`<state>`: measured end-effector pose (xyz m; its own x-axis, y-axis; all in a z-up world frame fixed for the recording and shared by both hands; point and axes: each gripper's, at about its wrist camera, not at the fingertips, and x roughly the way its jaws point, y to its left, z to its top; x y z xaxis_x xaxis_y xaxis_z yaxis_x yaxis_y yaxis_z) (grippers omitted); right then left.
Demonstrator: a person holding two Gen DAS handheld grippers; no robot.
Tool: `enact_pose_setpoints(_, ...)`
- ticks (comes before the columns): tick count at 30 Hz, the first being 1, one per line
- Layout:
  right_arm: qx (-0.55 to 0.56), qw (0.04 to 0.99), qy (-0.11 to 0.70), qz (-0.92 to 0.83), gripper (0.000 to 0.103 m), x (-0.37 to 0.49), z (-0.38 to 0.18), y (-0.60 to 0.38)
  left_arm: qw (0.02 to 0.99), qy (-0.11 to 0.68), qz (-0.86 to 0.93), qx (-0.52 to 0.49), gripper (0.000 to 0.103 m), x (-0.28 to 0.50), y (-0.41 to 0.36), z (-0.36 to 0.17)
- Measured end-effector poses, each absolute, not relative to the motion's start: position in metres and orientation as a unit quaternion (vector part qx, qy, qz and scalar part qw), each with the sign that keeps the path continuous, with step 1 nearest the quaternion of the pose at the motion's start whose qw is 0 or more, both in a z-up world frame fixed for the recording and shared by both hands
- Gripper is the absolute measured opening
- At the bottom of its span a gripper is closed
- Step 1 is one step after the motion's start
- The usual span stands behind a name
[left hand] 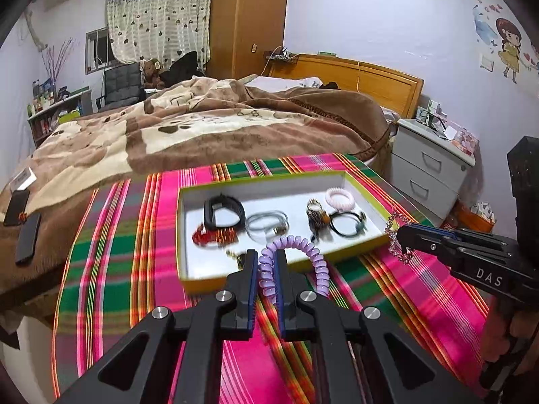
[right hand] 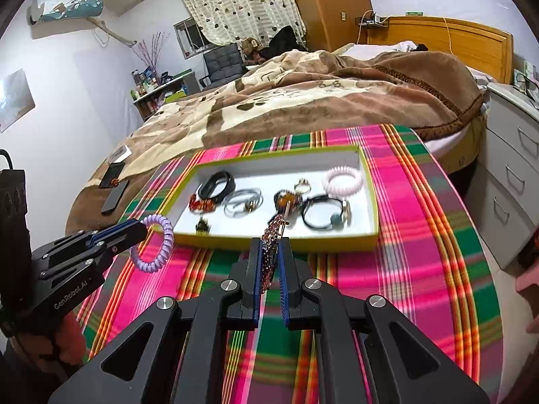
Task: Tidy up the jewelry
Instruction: 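Lower the hair tie and silver keychain into the box and open both tools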
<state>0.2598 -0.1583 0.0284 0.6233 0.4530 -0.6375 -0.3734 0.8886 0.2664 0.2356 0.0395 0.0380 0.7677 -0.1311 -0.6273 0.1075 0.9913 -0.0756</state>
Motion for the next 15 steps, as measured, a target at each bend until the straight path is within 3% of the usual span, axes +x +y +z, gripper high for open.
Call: enact_pose_setpoints(15, 0.039, 0.888, 0.397, 0.227, 0.009, 0.334, 0.004, -0.149, 0.931, 0.359, -0.059, -0.017, 0.009, 0.304, 0.049, 0.011)
